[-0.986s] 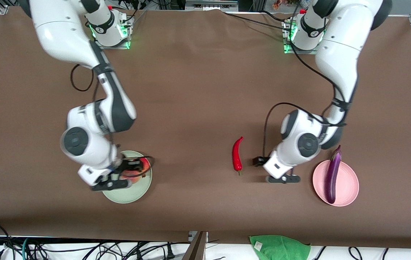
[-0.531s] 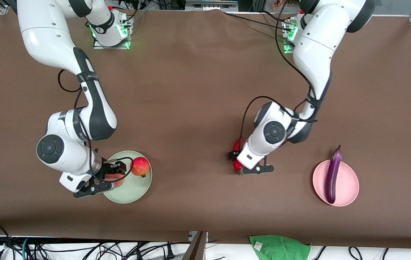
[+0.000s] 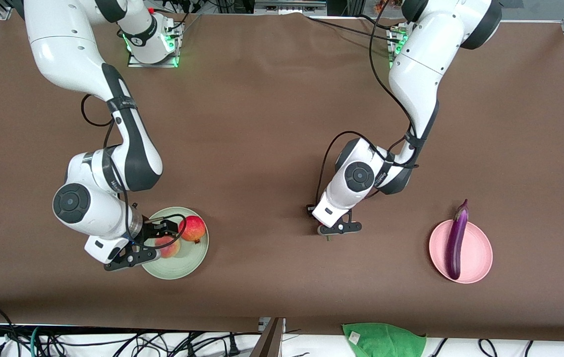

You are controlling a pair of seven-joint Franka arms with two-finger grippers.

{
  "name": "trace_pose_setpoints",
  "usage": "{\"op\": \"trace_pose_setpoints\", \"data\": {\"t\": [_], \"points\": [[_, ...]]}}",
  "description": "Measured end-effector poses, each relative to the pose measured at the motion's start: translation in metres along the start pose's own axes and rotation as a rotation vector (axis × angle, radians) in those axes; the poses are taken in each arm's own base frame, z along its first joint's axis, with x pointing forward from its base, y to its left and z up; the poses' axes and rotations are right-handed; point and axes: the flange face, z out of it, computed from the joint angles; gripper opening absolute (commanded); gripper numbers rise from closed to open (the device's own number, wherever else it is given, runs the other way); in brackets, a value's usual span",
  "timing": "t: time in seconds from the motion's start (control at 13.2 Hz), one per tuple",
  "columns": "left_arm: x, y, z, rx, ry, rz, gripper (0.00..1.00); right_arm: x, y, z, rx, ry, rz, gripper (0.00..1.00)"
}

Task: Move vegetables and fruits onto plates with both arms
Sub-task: 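Lower the peach onto the green plate while the left gripper carries the chili, then withdraw the right gripper to rest while the left gripper places the chili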

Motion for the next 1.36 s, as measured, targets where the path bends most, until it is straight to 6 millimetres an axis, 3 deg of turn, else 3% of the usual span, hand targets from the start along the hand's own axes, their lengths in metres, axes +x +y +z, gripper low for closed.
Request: {"op": "trace_pose_setpoints", "data": {"t": [0.15, 0.3, 0.45, 0.61, 0.83, 0.99, 1.21, 1.36], "points": [[0.014, -0.016, -0.005, 0.009, 0.016, -0.015, 0.00, -0.001, -0.007, 0.000, 0.004, -0.013, 0.038, 1.00], [0.043, -0.052, -0.021, 0.014, 0.038, 0.026, 0.00, 0.000, -0.033, -0.010, 0.009, -0.008, 0.081, 1.00], [0.081, -0.115, -0.049, 0.036, 0.027, 0.123, 0.00, -0.002, -0.065, -0.030, 0.011, -0.006, 0.119, 1.00], [0.110, -0.184, -0.079, 0.053, -0.001, 0.219, 0.00, -0.009, -0.081, -0.058, 0.011, -0.020, 0.143, 1.00], [0.136, -0.272, -0.105, 0.063, -0.008, 0.323, 0.00, -0.035, -0.076, -0.116, 0.001, -0.050, 0.157, 1.00], [0.145, -0.312, -0.113, 0.078, -0.001, 0.378, 0.00, -0.061, -0.068, -0.167, -0.011, -0.073, 0.163, 1.00], [0.155, -0.344, -0.127, 0.118, 0.013, 0.455, 0.00, -0.102, -0.040, -0.230, -0.024, -0.096, 0.179, 1.00], [0.156, -0.356, -0.128, 0.124, 0.012, 0.467, 0.00, -0.125, -0.015, -0.254, -0.027, -0.100, 0.199, 1.00]]}}
